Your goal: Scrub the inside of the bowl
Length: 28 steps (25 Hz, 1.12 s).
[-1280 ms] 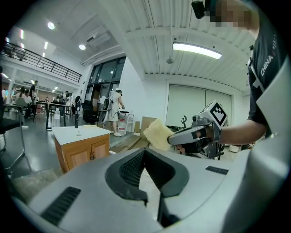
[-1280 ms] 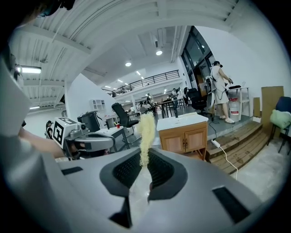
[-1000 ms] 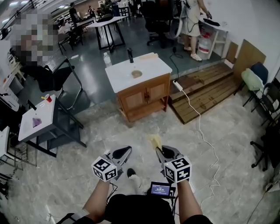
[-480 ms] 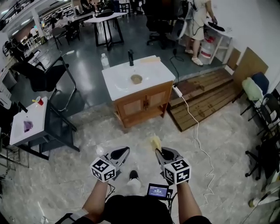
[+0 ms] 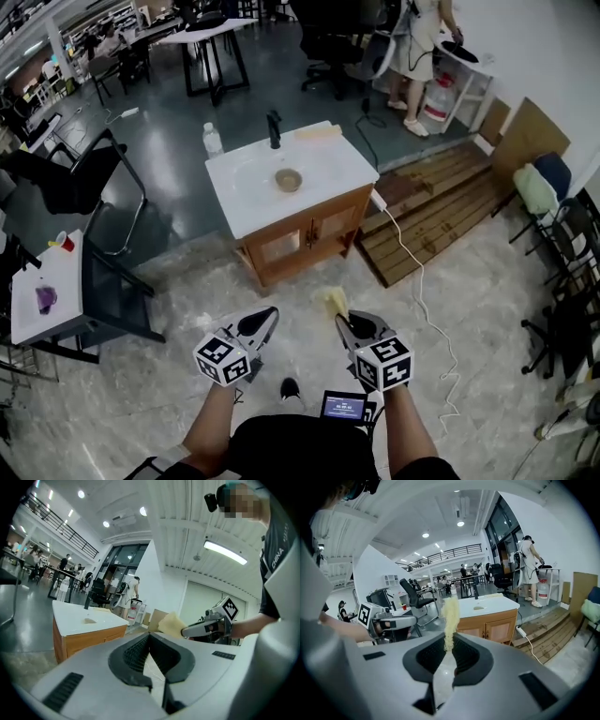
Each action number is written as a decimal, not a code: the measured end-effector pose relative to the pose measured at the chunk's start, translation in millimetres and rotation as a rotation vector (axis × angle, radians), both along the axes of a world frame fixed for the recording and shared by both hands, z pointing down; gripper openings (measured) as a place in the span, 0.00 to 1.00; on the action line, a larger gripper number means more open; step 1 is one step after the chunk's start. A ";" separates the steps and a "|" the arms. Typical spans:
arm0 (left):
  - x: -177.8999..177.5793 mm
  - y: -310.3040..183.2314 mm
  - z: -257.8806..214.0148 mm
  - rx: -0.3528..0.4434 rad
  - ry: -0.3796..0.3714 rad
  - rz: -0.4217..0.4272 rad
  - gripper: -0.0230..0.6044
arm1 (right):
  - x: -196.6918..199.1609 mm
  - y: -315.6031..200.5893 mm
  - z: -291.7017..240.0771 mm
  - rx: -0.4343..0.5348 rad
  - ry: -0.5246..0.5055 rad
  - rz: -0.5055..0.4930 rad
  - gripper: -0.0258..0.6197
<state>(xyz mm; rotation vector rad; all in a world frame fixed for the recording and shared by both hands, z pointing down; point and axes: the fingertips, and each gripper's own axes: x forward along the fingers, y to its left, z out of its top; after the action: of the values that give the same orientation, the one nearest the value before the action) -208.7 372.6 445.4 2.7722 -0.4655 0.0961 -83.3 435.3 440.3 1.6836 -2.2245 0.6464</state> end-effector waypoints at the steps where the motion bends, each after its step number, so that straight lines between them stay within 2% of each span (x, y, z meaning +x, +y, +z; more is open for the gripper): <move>1: 2.7 -6.1 0.7 -0.001 -0.002 0.008 0.04 | 0.8 -5.9 0.8 -0.003 0.002 0.003 0.10; 9: 31.4 -53.4 16.4 -0.021 -0.037 0.048 0.04 | 21.7 -52.5 11.1 -0.016 -0.017 0.025 0.10; 15: 71.5 -103.7 21.9 -0.011 -0.084 0.047 0.04 | 60.9 -111.8 18.5 -0.005 -0.051 0.009 0.10; 20: 108.4 -165.3 22.5 0.010 -0.150 0.003 0.04 | 101.8 -172.4 12.6 0.011 -0.066 -0.031 0.10; 28: 187.0 -241.2 10.5 0.013 -0.166 -0.068 0.04 | 181.9 -254.5 6.0 0.021 -0.092 -0.108 0.10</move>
<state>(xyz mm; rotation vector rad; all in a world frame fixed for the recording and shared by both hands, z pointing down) -21.7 131.4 455.9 2.7698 -0.6040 0.3101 98.6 180.8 446.3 1.5598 -2.3746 0.6887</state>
